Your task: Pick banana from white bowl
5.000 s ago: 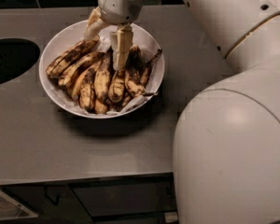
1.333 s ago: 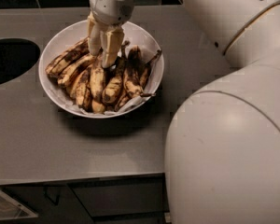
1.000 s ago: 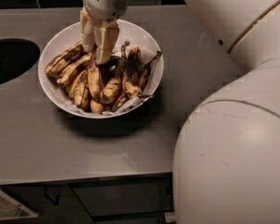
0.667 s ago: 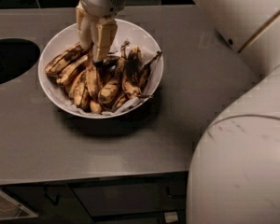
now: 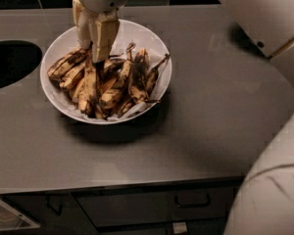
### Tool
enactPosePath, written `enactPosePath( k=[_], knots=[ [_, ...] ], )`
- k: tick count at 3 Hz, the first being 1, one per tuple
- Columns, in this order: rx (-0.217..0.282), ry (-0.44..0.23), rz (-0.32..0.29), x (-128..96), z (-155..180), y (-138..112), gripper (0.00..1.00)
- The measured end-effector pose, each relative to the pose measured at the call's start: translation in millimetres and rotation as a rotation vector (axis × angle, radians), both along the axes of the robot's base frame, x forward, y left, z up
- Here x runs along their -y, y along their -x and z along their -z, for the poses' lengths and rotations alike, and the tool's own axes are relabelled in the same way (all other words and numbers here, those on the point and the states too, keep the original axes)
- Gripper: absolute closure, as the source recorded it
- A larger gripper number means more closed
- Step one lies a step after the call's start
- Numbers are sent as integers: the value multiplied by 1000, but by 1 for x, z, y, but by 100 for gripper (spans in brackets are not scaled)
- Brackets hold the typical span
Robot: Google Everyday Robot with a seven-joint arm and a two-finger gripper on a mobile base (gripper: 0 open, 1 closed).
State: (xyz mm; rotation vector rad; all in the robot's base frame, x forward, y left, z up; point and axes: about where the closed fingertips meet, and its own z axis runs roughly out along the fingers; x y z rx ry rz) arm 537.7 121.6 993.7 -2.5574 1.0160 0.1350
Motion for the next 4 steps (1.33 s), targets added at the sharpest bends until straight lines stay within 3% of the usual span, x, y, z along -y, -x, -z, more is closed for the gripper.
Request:
enactPosePath(
  k=[4],
  knots=[
    [108, -119, -59, 7, -29, 19, 100]
  ],
)
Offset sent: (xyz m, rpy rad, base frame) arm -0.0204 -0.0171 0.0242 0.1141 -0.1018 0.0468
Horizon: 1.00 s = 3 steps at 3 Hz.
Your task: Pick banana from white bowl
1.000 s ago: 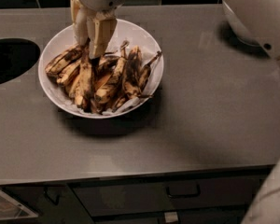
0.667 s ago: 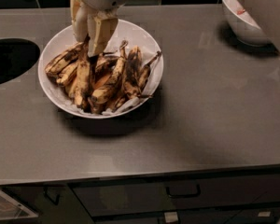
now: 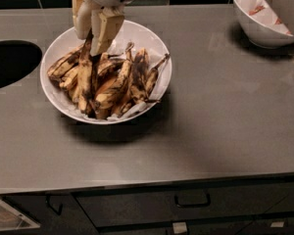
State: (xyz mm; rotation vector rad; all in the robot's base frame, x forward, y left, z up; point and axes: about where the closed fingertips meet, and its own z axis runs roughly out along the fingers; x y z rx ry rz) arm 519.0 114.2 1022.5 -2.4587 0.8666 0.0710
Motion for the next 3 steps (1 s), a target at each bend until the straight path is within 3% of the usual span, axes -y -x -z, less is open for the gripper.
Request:
enactPosePath(
  k=[3],
  knots=[
    [32, -2, -33, -13, -26, 7, 100]
  ],
)
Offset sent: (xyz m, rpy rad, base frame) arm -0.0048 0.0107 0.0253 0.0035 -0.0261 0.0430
